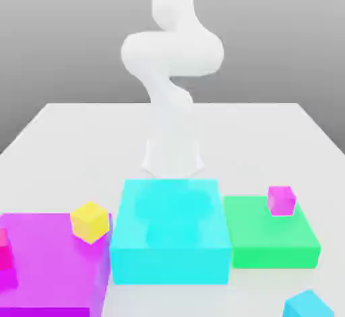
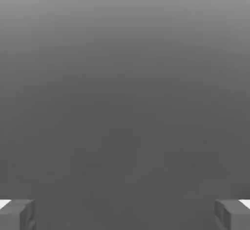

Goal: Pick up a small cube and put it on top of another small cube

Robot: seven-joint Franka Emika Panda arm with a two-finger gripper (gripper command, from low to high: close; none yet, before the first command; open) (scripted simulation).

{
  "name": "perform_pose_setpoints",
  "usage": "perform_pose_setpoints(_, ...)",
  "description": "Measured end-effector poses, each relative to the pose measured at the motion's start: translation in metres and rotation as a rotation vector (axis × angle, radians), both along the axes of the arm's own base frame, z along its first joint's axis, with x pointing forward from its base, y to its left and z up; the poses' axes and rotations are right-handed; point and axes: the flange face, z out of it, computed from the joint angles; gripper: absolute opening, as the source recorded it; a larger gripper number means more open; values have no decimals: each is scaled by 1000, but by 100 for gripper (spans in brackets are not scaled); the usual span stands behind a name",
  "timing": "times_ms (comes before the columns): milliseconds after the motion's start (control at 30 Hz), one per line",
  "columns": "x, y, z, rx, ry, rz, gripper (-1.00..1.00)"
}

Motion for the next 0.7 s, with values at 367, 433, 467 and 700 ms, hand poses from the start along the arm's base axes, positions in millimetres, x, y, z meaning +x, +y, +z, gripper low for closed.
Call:
perform_pose_setpoints(367,112,70,-148,-83,266,126,0)
perform_pose_setpoints(433,126,84,-179,-96,313,152,0)
perform_pose_setpoints(467,131,91,-195,-102,336,166,0)
perform_pose_setpoints(700,153,145,-314,-138,498,274,0)
